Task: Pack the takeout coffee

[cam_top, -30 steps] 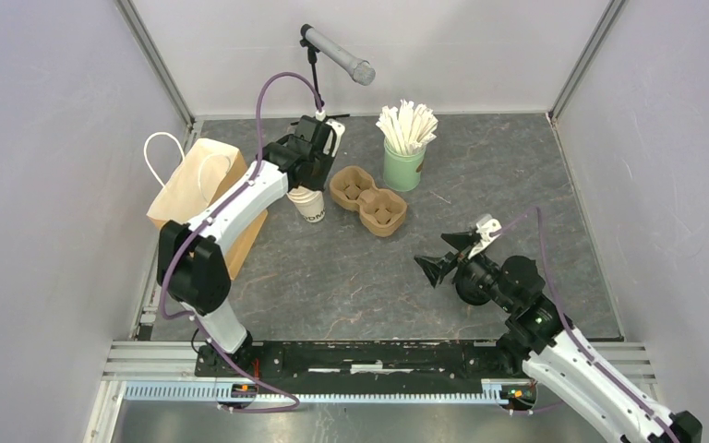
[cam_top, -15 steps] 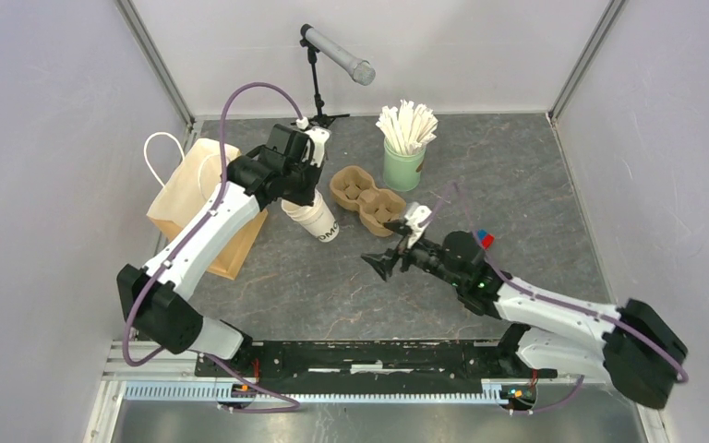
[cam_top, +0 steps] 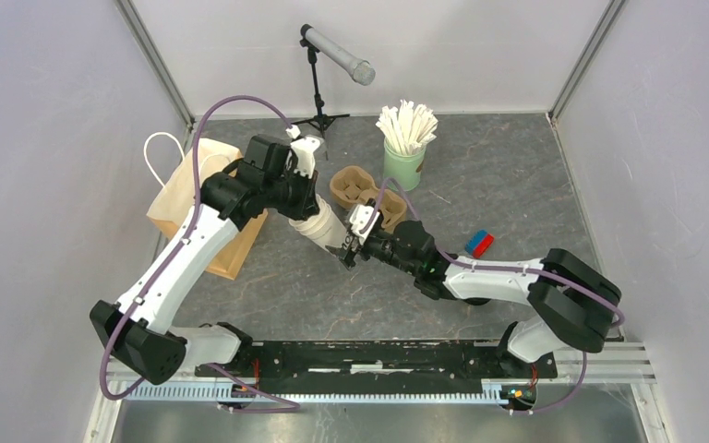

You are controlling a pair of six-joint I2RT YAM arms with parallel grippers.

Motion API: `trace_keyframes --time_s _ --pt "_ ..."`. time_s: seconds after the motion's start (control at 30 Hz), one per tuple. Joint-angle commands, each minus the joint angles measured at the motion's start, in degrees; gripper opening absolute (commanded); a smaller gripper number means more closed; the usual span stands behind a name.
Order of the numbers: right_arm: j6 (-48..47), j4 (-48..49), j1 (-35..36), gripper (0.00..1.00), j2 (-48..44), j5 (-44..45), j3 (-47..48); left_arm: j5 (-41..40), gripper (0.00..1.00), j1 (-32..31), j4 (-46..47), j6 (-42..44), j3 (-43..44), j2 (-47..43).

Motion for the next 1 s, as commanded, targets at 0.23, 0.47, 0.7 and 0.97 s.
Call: trace_keyframes --time_s 0.23,0.47,0.7,0.97 --pt "-3.23 9.99 0.38 0.98 5.76 -3.24 0.93 10.41 0.02 -0.14 0.53 -4.78 0.76 -2.53" --pt "-3.99 13.07 0.31 0.83 5.9 -4.18 -2.26 10.67 0.02 -0.12 -0.54 -5.33 2.86 -3.19" --pt "-4.89 16.88 0.36 0.8 6.25 -5.55 -5.36 5.21 0.02 -0.13 -3.57 -2.94 6.07 -3.81" --pt "-4.46 18.67 0.35 0.75 6.67 -5.24 -6.93 3.47 0.02 -0.13 -5.02 -1.8 10.23 -4.57"
